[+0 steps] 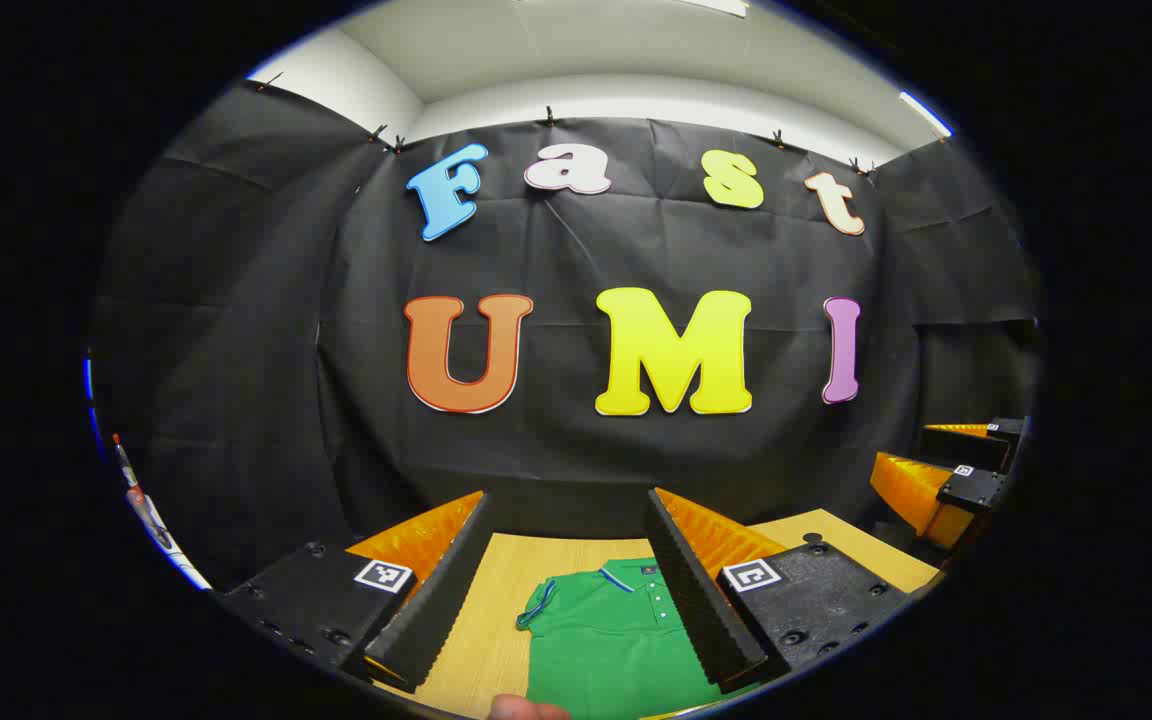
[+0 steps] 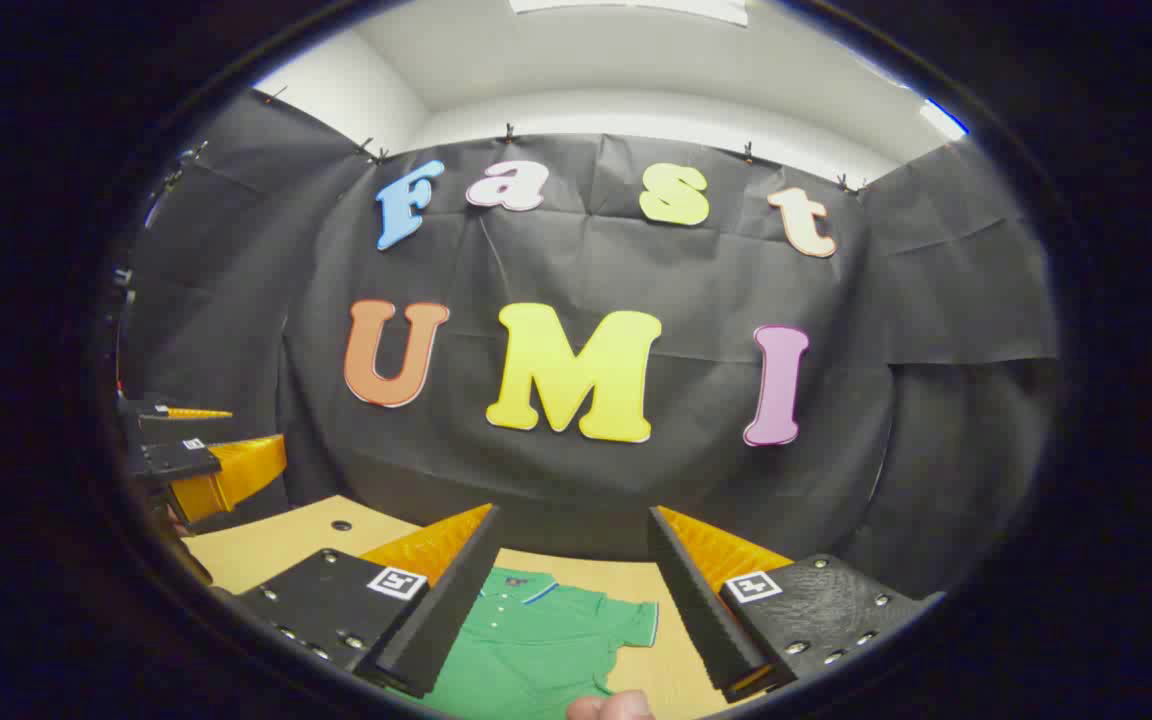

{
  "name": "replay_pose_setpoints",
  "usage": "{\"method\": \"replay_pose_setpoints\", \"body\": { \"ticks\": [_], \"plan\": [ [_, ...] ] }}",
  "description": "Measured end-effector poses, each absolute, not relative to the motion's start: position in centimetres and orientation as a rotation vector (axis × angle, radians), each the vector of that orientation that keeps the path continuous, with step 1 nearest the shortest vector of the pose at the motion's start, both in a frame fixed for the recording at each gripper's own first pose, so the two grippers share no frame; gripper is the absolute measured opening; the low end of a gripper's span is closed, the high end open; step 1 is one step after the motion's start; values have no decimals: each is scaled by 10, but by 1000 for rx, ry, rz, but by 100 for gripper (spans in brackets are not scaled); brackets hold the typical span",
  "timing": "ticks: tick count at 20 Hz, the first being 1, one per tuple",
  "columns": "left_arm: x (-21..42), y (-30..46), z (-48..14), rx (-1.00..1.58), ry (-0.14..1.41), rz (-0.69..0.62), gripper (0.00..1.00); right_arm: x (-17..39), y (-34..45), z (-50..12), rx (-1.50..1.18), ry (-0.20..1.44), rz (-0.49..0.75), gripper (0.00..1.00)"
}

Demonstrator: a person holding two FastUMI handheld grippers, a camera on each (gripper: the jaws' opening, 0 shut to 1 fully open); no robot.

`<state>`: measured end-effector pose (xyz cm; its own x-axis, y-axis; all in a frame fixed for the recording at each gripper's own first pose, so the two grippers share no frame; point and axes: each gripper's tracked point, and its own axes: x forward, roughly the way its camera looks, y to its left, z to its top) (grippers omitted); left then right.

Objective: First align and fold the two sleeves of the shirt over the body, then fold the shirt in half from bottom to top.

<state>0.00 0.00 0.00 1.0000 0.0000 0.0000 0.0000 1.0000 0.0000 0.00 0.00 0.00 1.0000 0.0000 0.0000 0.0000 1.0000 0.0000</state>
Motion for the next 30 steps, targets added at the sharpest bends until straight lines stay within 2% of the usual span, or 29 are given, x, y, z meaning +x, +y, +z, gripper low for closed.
{"method": "replay_pose_setpoints", "body": {
  "ticks": [19, 23, 30],
  "plan": [
    [31, -14, -11, 19, 43, -41, 97, 34, -25, -14, 23, 52, -3, 93],
    [34, -20, -22, 24, 69, -37, 97, 52, -49, -35, 35, 108, -6, 93],
    [34, -31, -45, 41, 125, -41, 97, 94, -87, -110, 46, 266, 21, 94]
  ]
}}
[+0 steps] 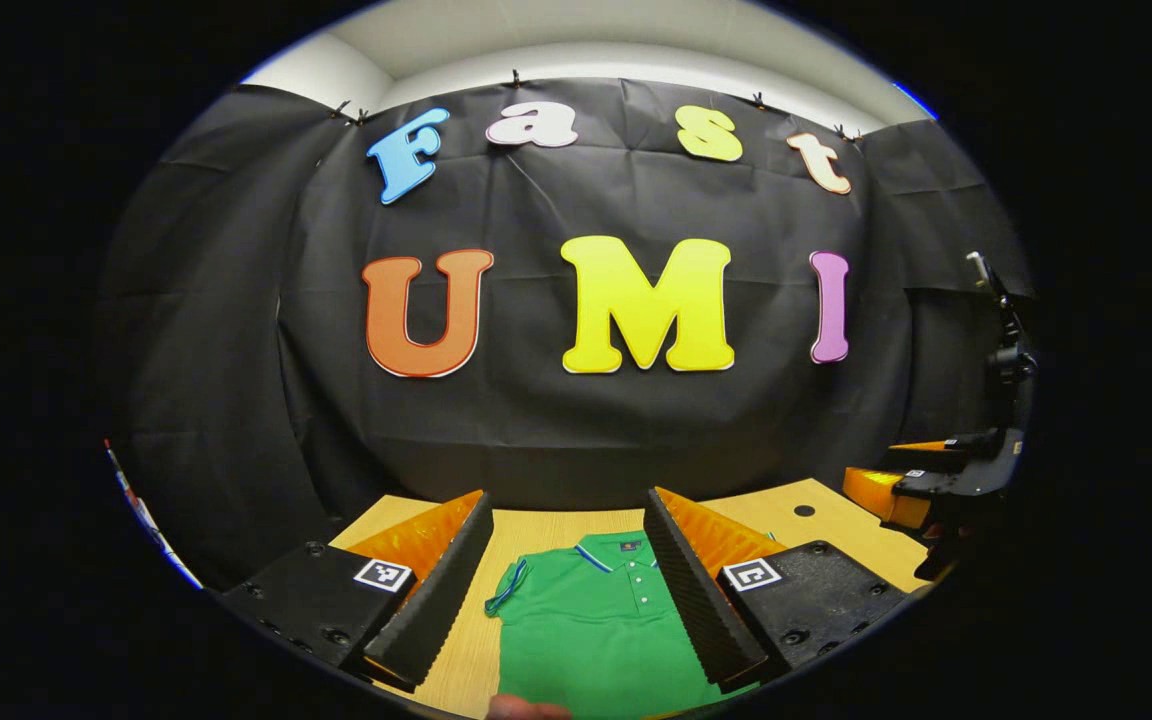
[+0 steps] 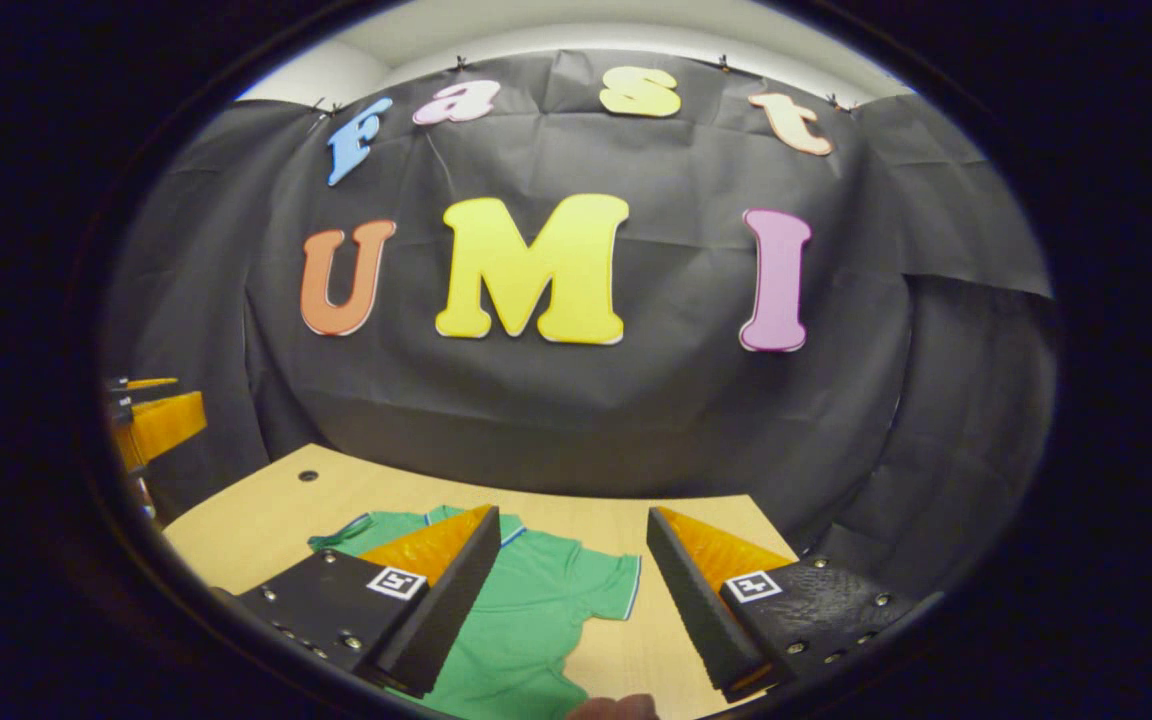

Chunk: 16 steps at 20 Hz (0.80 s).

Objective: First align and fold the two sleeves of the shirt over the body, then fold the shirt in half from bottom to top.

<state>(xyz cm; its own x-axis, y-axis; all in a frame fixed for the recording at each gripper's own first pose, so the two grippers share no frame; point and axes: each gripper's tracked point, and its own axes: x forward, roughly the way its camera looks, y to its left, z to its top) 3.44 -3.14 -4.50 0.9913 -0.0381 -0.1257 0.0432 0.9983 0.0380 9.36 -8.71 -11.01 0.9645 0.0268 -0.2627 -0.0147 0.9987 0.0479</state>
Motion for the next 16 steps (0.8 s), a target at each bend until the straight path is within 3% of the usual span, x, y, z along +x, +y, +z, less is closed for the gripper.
{"method": "replay_pose_setpoints", "body": {
  "ticks": [16],
  "plan": [
    [14, -26, -147, 22, 379, 95, 98, 267, -139, -344, -32, 570, 94, 93]
  ]
}}
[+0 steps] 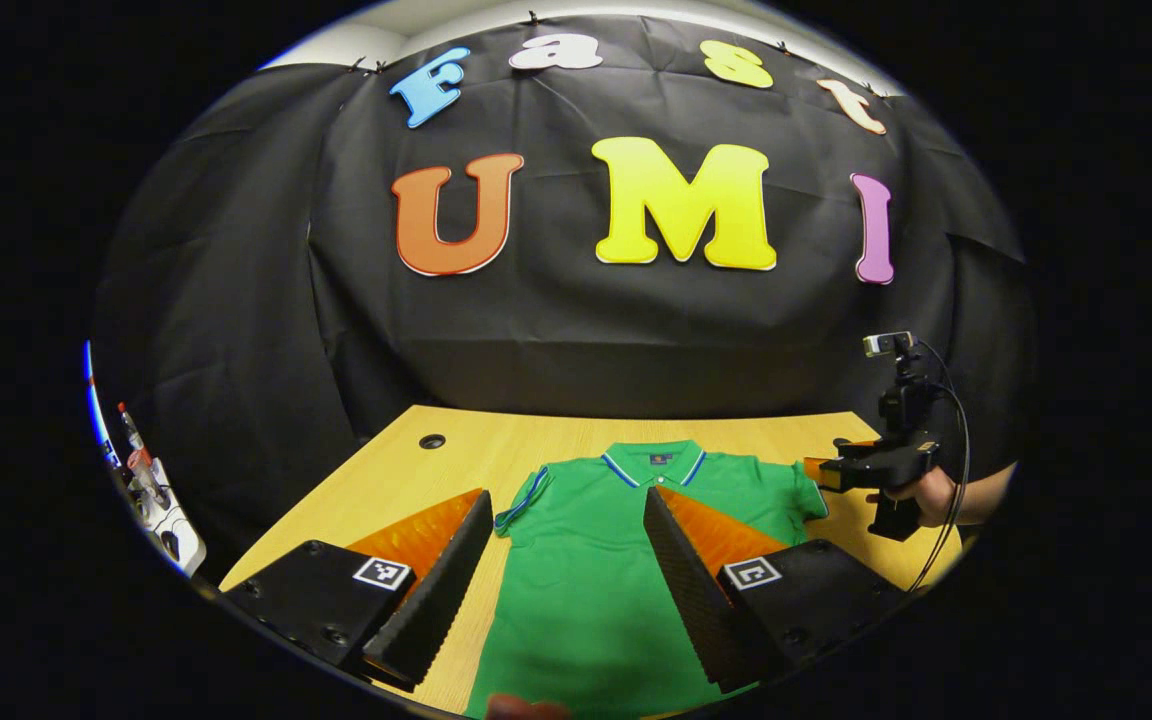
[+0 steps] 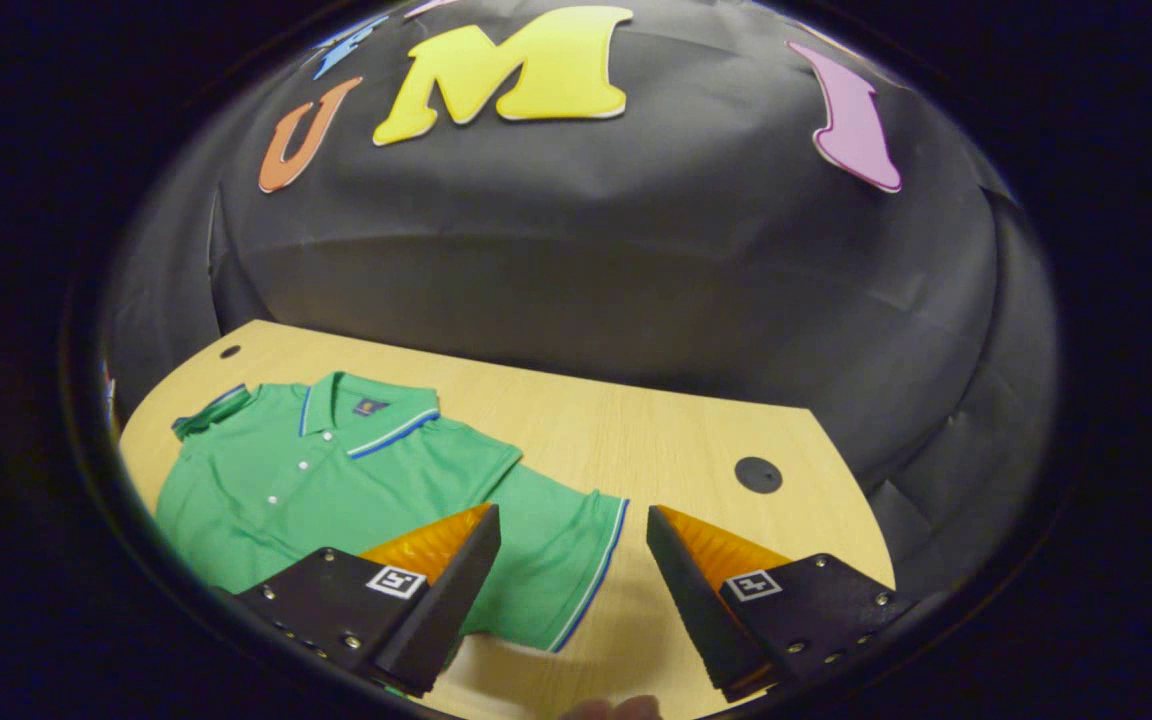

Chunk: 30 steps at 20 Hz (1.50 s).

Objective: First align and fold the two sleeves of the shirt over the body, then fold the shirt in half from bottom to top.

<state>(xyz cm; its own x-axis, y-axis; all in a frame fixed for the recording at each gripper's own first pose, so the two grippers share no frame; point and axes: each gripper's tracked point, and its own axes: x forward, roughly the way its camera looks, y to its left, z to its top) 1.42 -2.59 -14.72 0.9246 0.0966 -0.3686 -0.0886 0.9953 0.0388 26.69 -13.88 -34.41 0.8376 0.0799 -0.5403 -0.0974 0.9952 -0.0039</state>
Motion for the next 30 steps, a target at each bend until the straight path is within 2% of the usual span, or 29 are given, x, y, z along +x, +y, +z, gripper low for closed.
{"method": "replay_pose_setpoints", "body": {
  "ticks": [7, 13, 16, 18, 19, 20, 21, 30],
  "plan": [
    [12, -27, -161, 31, 419, 119, 98, 311, -146, -393, -63, 616, 98, 93],
    [16, -31, -167, 19, 435, 130, 100, 310, -138, -404, -61, 645, 162, 96],
    [18, -36, -166, 23, 435, 131, 98, 304, -130, -409, -10, 686, 195, 47],
    [18, -37, -162, 33, 423, 131, 98, 303, -130, -408, -17, 699, 187, 45],
    [17, -37, -159, 38, 416, 131, 98, 302, -129, -408, -33, 702, 184, 21],
    [16, -36, -156, 46, 409, 131, 98, 305, -128, -408, -60, 695, 185, 21],
    [16, -35, -155, 51, 405, 131, 98, 304, -129, -404, -83, 703, 178, 2],
    [18, -12, -156, 18, 390, 138, 98, 297, -126, -360, 53, 688, 128, 1]
  ]
}}
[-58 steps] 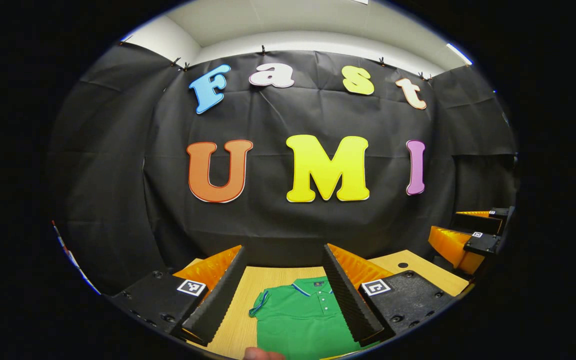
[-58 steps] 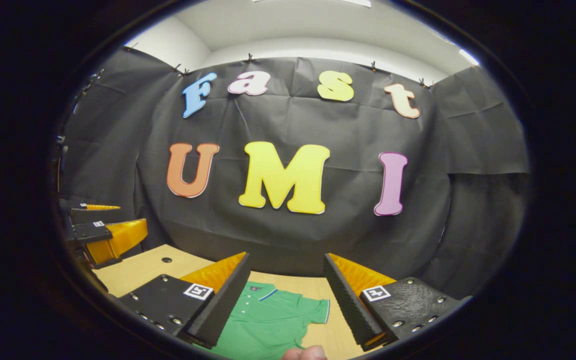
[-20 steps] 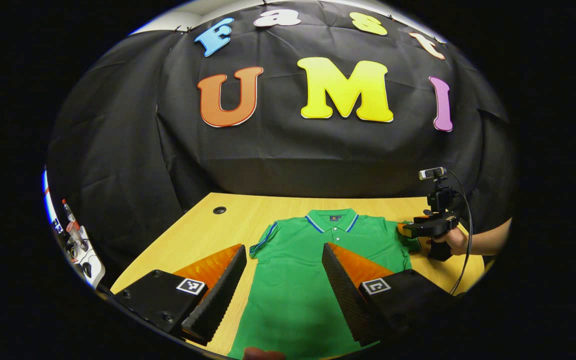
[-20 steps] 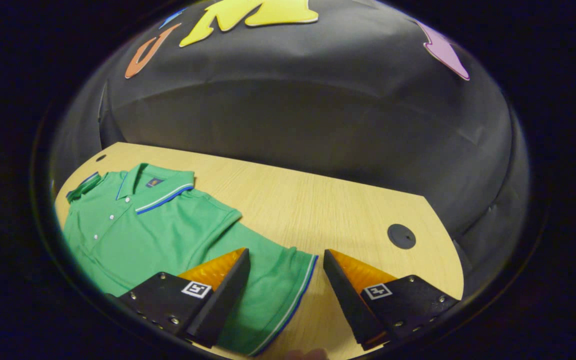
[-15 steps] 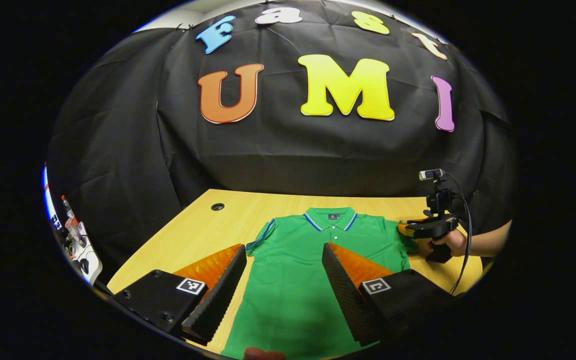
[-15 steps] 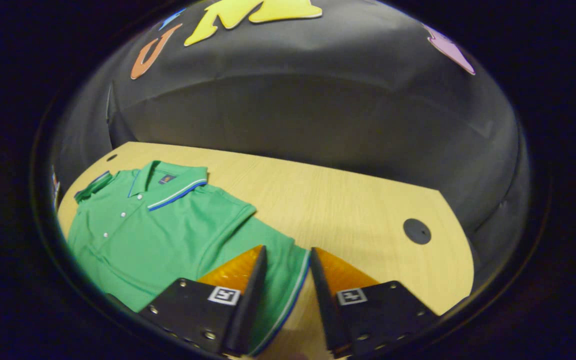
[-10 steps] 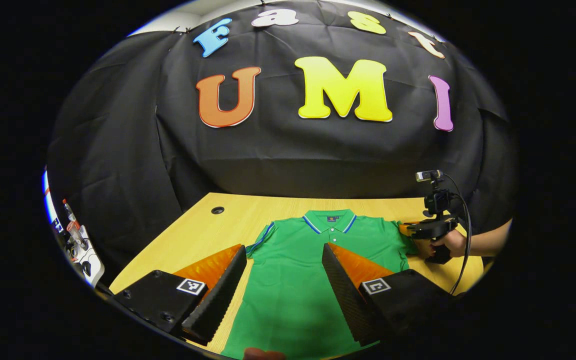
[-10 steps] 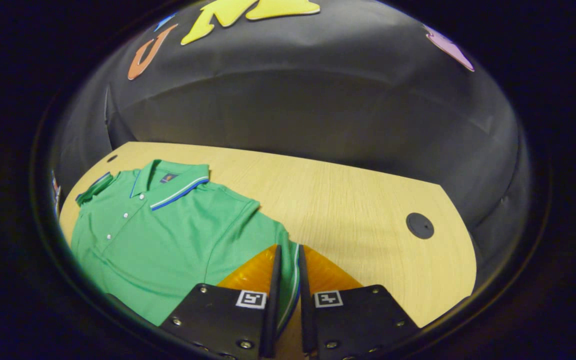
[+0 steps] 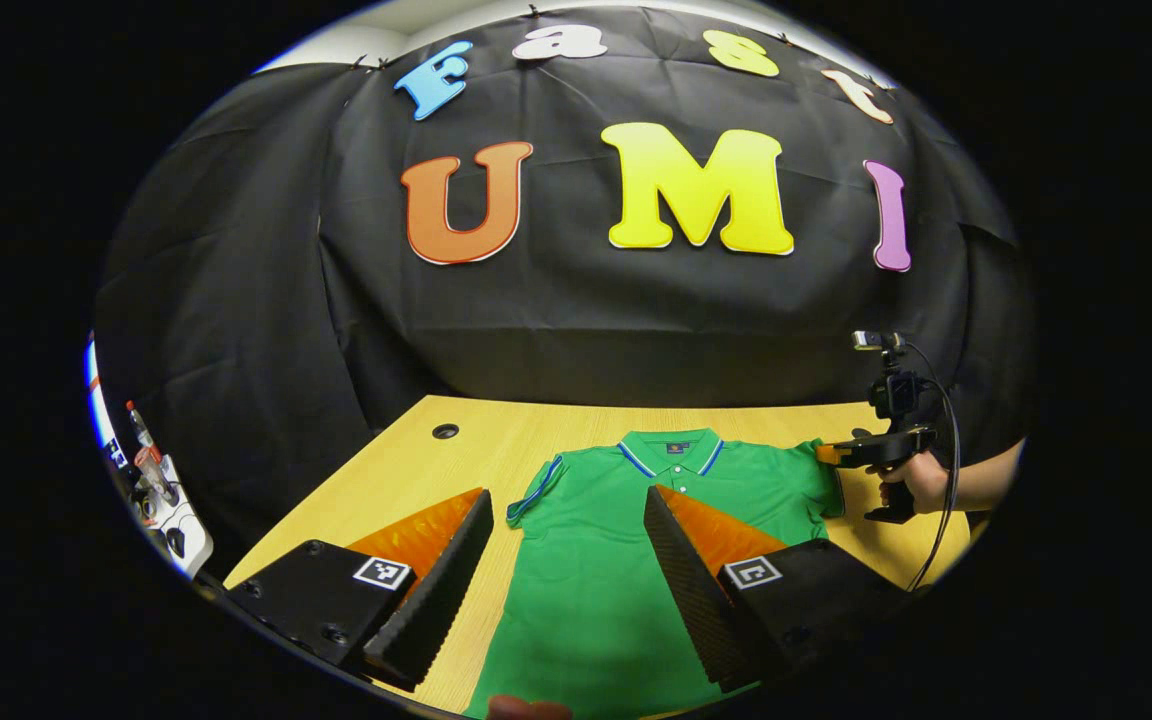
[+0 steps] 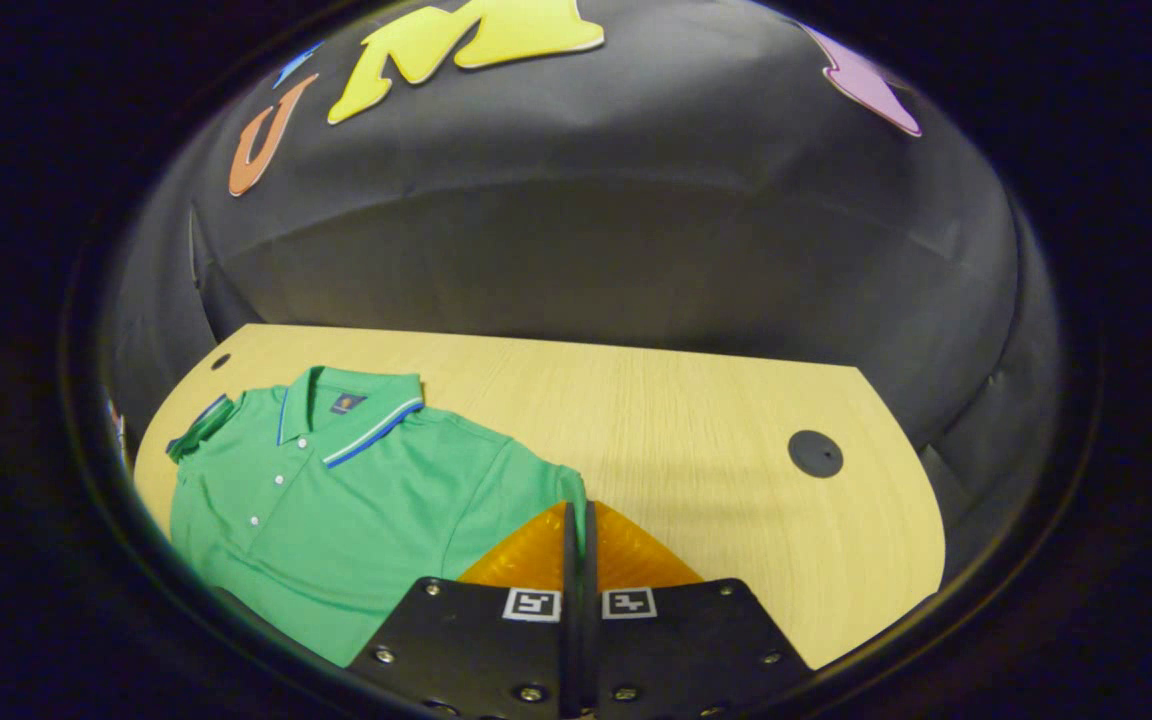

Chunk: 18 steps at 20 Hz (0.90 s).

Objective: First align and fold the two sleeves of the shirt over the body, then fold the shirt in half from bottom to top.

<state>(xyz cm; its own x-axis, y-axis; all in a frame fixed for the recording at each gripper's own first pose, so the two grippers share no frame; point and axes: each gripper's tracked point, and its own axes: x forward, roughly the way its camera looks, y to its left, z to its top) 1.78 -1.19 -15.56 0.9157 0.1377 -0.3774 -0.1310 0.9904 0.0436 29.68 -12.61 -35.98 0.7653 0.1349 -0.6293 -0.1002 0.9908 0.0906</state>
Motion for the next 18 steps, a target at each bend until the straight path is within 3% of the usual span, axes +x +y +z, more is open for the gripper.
{"method": "replay_pose_setpoints", "body": {
  "ticks": [18],
  "plan": [
    [3, 96, -158, -47, 340, 176, 98, 280, 7, -253, 21, 649, 141, 1]
  ]
}}
